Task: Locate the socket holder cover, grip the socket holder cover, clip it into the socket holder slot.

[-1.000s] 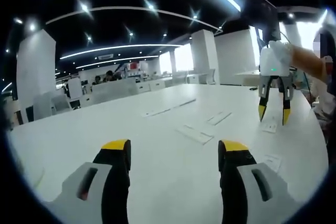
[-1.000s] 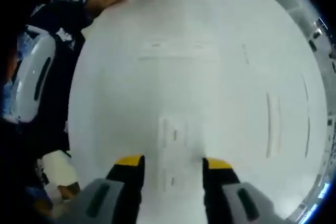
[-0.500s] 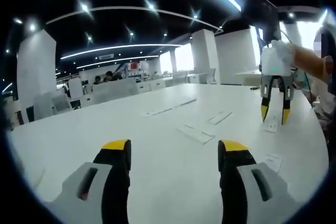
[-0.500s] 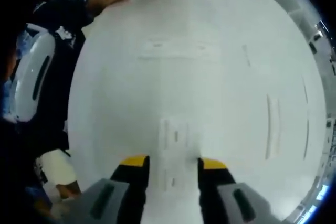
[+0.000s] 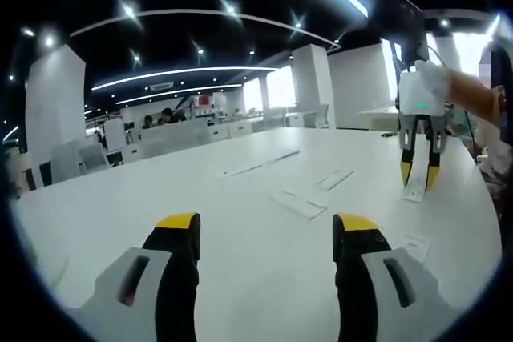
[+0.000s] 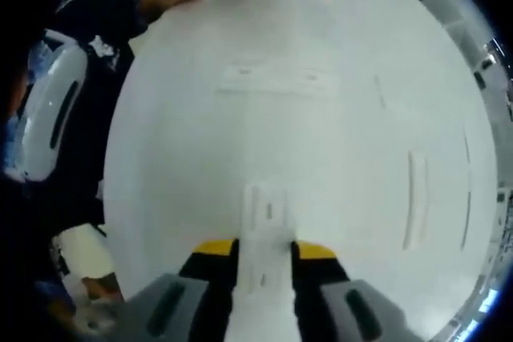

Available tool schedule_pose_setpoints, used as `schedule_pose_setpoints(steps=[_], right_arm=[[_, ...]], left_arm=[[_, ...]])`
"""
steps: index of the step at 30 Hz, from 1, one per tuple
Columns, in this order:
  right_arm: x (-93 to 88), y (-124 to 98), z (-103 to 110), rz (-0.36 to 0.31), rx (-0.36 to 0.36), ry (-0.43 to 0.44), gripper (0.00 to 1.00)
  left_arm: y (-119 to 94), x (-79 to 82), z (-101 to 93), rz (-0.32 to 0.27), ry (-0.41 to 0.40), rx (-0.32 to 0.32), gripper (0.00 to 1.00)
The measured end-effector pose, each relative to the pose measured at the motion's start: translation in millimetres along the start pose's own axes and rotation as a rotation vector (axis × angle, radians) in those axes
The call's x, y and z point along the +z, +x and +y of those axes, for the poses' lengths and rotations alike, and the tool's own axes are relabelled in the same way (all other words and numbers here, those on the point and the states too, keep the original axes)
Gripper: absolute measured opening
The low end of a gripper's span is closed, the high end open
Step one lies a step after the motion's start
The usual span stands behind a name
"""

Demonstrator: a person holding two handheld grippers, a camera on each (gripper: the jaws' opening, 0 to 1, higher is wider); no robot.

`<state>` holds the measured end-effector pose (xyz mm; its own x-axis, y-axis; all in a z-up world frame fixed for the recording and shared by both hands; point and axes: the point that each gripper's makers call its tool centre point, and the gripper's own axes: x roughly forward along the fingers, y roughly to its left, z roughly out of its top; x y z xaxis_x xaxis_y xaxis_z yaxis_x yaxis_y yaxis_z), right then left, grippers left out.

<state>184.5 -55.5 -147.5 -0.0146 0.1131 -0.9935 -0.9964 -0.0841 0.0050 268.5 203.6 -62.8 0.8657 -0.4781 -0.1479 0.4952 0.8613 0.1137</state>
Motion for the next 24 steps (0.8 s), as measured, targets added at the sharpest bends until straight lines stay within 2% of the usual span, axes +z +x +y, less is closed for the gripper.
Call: schedule_pose_setpoints(steps=[11, 24], right_arm=[[-1.3, -0.1, -3.3, -0.015, 0.001, 0.006, 0.28], [-1.3, 0.8, -2.7, 0.0, 0.0, 0.002, 0.28]], left_arm=[[1.8, -2.4, -1.1, 0.005, -0.002, -0.006, 0.67], [0.5, -2.2, -0.8, 0.005, 0.001, -0.003, 0.67]])
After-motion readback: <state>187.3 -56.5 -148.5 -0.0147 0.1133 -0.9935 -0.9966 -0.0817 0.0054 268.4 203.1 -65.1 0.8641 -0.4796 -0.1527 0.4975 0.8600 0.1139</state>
